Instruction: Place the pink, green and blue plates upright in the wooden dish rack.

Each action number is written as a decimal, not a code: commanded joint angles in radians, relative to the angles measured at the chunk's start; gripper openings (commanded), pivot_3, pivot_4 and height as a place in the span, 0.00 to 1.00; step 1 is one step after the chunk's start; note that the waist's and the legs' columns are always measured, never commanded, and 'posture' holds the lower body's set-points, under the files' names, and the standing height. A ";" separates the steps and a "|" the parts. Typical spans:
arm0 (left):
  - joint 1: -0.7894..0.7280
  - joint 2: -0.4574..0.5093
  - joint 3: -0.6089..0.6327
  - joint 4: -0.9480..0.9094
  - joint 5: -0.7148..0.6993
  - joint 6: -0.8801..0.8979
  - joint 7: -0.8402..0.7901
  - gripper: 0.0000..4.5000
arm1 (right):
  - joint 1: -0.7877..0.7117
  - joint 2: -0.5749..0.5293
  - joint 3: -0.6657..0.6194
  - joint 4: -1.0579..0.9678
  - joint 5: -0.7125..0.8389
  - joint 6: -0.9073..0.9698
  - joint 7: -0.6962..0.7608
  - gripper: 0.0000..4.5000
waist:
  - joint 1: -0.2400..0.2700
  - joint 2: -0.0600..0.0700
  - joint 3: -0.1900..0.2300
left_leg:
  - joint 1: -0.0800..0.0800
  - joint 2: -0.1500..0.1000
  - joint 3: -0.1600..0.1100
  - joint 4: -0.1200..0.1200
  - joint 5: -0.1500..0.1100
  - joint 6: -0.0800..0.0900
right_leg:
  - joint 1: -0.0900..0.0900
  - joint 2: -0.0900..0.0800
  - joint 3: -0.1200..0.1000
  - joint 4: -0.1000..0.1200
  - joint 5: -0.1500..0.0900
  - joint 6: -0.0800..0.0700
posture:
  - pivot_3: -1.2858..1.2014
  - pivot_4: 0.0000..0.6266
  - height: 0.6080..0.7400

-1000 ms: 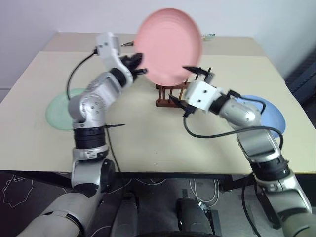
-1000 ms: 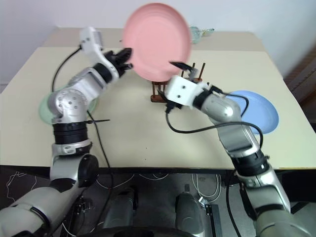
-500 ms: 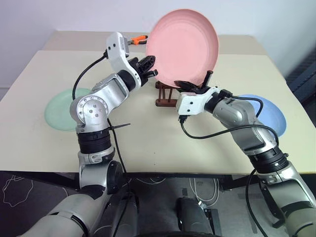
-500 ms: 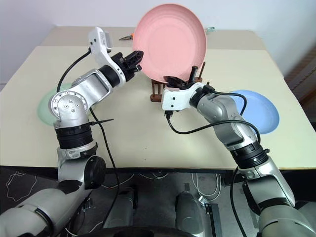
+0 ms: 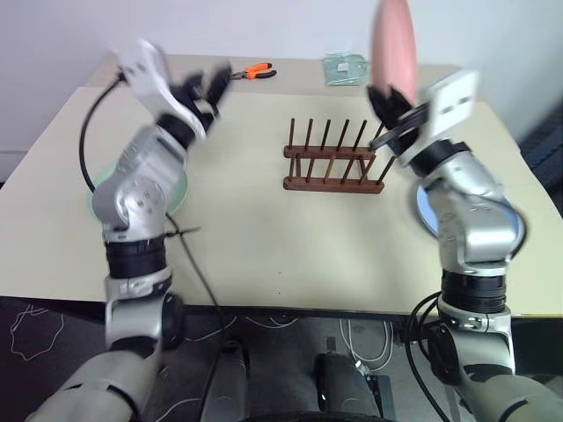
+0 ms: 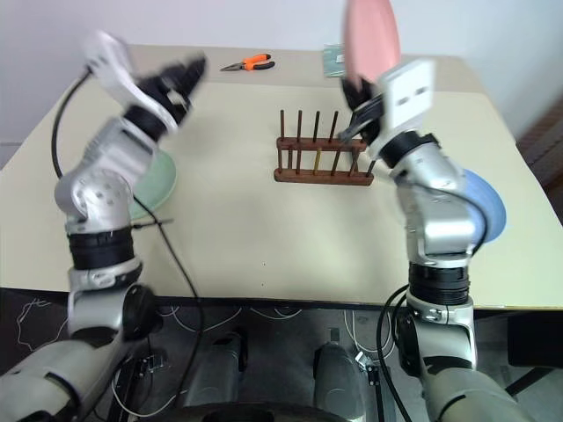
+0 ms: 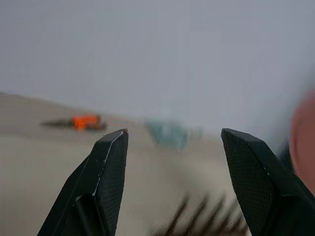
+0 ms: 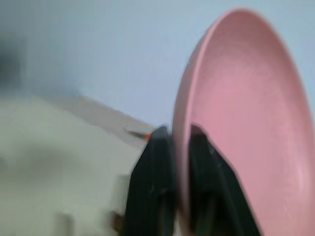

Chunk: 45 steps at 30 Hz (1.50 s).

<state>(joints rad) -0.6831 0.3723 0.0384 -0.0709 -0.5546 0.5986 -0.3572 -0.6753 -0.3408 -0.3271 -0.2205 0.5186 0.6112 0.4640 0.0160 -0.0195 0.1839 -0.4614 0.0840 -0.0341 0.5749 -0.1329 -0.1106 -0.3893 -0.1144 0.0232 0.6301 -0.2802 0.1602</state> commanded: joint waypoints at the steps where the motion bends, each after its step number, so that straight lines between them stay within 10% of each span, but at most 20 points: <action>1: 0.036 0.025 -0.139 -0.103 0.034 -0.084 -0.218 0.68 | -0.048 -0.030 -0.093 -0.021 0.215 0.153 -0.008 0.02 | -0.004 0.000 0.000 | 0.000 0.000 0.000 0.000 0.000 0.000 | -0.001 0.000 0.000 0.000 0.000 -0.001 | 0.52 0.24 1.00; 18: 0.150 0.053 -0.265 -0.226 0.091 -0.085 -0.435 0.68 | -0.124 -0.138 -0.107 0.307 0.283 0.203 0.031 0.02 | -0.027 0.005 0.001 | 0.000 0.001 0.000 0.001 0.000 0.001 | -0.002 0.000 0.001 0.000 -0.001 -0.003 | 0.52 0.24 1.00; 26: 0.157 0.040 -0.264 -0.220 0.126 -0.095 -0.428 0.69 | -0.182 -0.154 -0.073 0.407 0.131 0.031 -0.044 0.79 | -0.027 0.006 0.001 | 0.000 0.001 0.000 0.001 0.000 0.001 | -0.002 0.000 0.001 0.000 -0.001 -0.003 | 0.52 0.24 1.00; 30: 0.156 0.016 -0.234 -0.191 0.142 -0.091 -0.382 0.69 | -0.199 -0.168 -0.083 0.446 0.022 -0.112 -0.134 0.79 | -0.026 0.007 0.002 | -0.001 0.000 0.000 0.001 0.001 0.001 | -0.003 0.000 0.001 0.000 -0.001 -0.002 | 0.52 0.24 1.00; 35: 0.117 -0.047 -0.057 -0.073 0.198 -0.105 -0.120 1.00 | -0.177 -0.231 -0.096 0.402 -0.068 -0.254 -0.178 0.99 | -0.027 0.008 0.002 | -0.001 0.000 0.000 0.001 0.001 0.001 | -0.003 0.000 0.001 0.000 0.000 -0.002 | 0.52 0.24 1.00; 39: 0.074 -0.017 0.196 0.115 0.395 -0.042 0.388 1.00 | -0.013 -0.336 0.145 0.052 -0.068 -0.270 0.142 0.99 | -0.043 0.008 0.002 | 0.001 0.001 0.000 0.000 0.000 0.002 | -0.003 0.000 0.002 0.001 -0.001 0.002 | 0.52 0.24 1.00; 45: 0.088 -0.038 0.446 0.123 0.415 0.058 0.671 1.00 | 0.159 -0.440 0.388 -0.155 -0.139 -0.251 0.359 0.99 | -0.030 0.006 0.003 | 0.000 0.000 0.000 0.001 0.000 0.002 | -0.002 0.001 0.002 0.001 -0.001 0.003 | 0.52 0.24 1.00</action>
<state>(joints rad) -0.5996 0.3398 0.3997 0.0866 -0.1403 0.6175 0.2323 -0.5287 -0.7572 0.0222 -0.3241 0.4233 0.3841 0.7760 -0.0140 -0.0132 0.1870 -0.4614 0.0841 -0.0343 0.5764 -0.1331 -0.1091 -0.3907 -0.1138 0.0252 0.6303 -0.2815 0.1631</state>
